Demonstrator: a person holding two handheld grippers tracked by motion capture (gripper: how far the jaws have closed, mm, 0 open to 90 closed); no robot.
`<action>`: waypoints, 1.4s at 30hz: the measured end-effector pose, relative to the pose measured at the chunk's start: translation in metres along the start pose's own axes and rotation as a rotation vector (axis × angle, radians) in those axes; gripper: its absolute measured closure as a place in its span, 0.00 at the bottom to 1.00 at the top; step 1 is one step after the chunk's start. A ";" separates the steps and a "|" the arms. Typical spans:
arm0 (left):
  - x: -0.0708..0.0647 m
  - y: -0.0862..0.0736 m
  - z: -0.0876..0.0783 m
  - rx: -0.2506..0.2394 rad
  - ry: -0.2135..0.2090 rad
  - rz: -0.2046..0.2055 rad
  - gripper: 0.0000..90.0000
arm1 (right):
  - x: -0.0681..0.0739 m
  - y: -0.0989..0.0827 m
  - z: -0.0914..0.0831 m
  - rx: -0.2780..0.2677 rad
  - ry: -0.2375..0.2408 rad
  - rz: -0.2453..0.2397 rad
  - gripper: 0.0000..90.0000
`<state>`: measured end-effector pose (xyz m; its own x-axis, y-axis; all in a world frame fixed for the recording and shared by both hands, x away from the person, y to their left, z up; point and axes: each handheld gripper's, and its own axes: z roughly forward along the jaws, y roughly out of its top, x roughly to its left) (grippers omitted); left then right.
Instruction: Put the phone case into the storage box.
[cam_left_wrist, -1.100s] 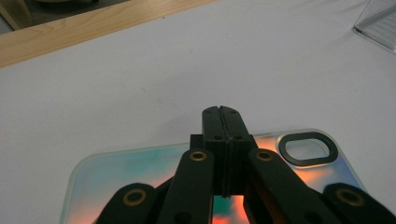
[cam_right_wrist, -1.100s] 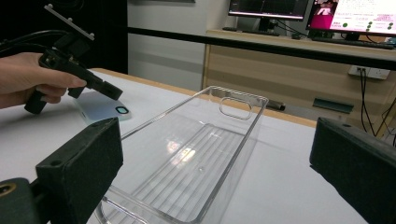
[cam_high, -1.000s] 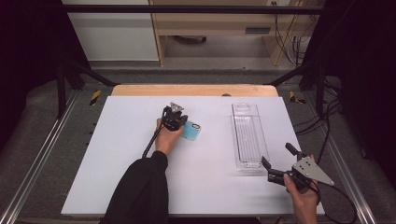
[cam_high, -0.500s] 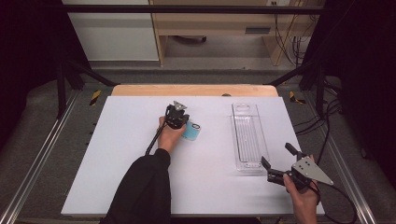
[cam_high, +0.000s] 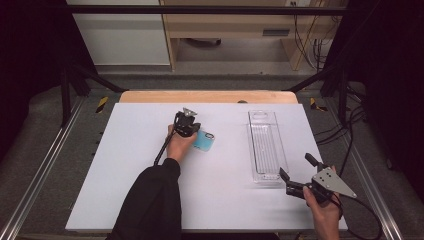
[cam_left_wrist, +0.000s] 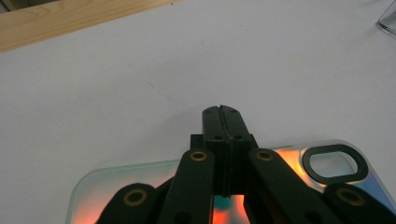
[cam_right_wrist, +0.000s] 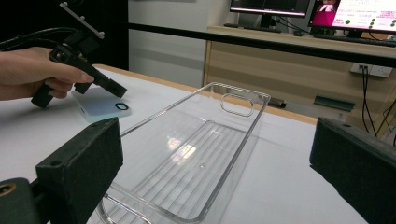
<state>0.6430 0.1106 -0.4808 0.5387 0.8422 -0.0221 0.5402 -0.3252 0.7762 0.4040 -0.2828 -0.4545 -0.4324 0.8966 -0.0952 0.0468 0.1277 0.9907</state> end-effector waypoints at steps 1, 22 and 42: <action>0.000 0.000 0.000 0.003 -0.002 0.003 1.00 | 0.000 0.000 0.000 0.002 0.001 -0.002 0.03; -0.005 -0.002 -0.004 0.066 0.026 0.053 1.00 | 0.001 -0.001 0.002 0.016 0.007 -0.017 0.03; -0.023 -0.048 -0.052 0.023 0.014 0.008 1.00 | 0.005 0.001 0.002 0.011 0.012 -0.017 0.03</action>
<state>0.5707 0.1294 -0.4845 0.5340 0.8455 -0.0066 0.5503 -0.3416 0.7618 0.4041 -0.2778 -0.4545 -0.4438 0.8893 -0.1103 0.0495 0.1472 0.9879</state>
